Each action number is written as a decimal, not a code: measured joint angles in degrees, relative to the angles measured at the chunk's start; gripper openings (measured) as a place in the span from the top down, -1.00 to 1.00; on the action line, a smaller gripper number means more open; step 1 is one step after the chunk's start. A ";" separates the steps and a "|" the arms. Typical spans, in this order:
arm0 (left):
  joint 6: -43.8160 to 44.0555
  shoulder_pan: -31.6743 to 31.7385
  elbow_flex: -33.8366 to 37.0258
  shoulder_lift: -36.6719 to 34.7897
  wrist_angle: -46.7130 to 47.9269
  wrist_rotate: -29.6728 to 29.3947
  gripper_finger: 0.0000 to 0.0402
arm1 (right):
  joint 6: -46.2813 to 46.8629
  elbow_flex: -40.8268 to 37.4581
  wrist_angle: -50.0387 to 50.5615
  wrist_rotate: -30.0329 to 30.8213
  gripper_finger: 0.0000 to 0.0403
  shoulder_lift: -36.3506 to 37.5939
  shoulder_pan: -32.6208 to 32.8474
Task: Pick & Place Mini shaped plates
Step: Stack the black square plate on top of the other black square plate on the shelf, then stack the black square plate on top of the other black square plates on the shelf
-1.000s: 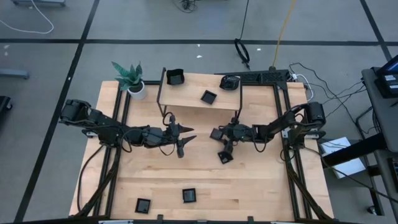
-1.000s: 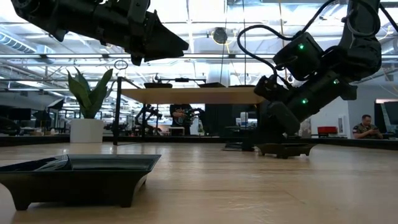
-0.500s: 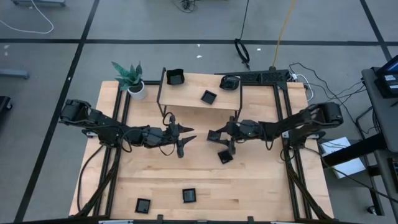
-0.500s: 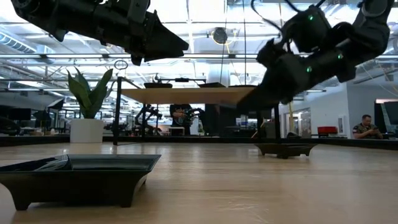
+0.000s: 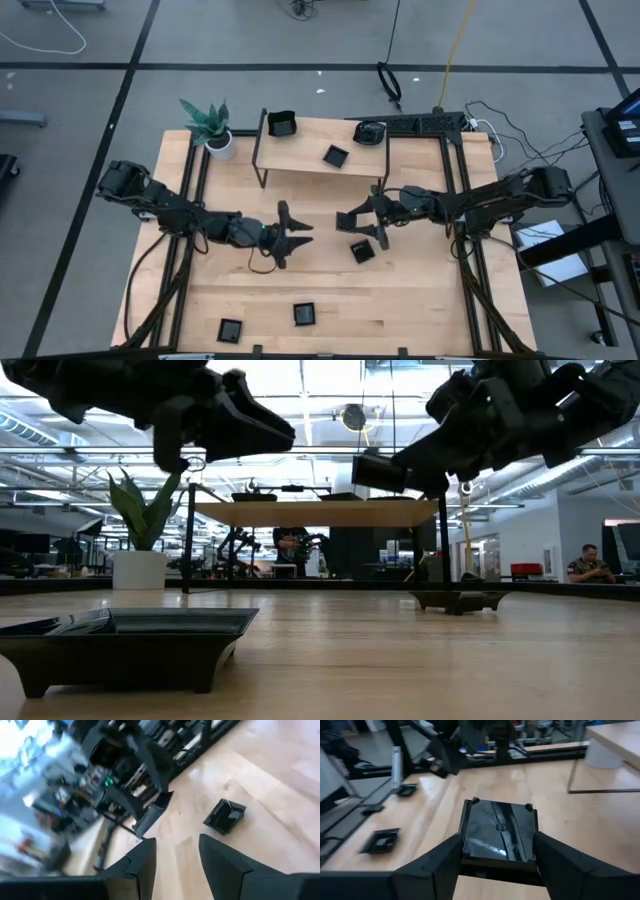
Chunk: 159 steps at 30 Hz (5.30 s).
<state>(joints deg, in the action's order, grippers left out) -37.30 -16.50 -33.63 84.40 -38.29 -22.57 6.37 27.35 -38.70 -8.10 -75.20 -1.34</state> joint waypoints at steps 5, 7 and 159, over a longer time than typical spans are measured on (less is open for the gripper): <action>-4.70 -0.74 -1.17 3.02 -0.93 -2.09 0.23 | 0.50 0.00 0.37 -2.91 -0.14 2.17 0.26; -6.10 -0.23 -3.09 5.63 -2.41 -3.55 0.23 | 0.62 0.00 0.59 -3.31 -0.13 2.73 0.64; 34.49 10.23 -17.03 -13.86 27.47 2.97 0.24 | -11.58 8.90 31.85 8.00 0.33 -12.81 8.73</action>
<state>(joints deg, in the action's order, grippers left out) -2.81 -6.27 -50.66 70.55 -10.82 -19.59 -5.21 36.25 -6.84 -0.10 -88.01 7.39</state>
